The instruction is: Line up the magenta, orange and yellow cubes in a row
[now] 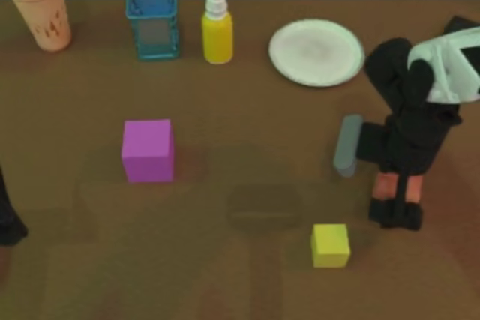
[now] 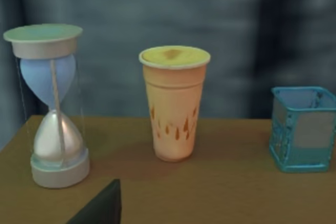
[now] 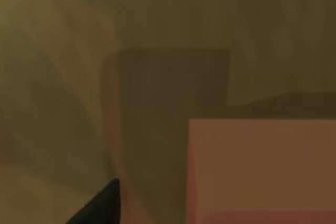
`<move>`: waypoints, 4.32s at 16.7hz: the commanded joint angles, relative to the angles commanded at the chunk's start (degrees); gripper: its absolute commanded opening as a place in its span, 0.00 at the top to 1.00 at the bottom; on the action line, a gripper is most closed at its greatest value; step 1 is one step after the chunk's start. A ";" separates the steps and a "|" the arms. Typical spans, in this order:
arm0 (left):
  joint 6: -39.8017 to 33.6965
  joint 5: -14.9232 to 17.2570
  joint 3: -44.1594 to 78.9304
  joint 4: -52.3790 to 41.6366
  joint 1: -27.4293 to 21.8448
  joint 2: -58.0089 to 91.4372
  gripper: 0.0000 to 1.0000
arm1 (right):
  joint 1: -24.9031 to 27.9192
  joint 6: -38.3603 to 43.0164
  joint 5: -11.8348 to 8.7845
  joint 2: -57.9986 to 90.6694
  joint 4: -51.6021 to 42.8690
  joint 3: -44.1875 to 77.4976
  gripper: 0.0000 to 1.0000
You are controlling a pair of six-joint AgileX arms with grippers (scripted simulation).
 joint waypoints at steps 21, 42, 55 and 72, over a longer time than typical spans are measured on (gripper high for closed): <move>0.00 0.00 0.00 0.00 0.00 0.00 0.00 | 0.02 0.04 0.01 0.77 1.59 -0.92 1.00; 0.00 0.00 0.00 0.00 0.00 0.00 0.00 | 0.37 0.65 -0.44 -7.21 -13.99 6.77 1.00; 0.00 0.00 0.00 0.00 0.00 0.00 0.00 | 27.48 10.04 -0.37 -2.43 -21.03 18.84 1.00; 0.00 0.00 0.00 0.00 0.00 0.00 0.00 | 27.57 10.19 -0.33 2.36 -6.84 9.45 1.00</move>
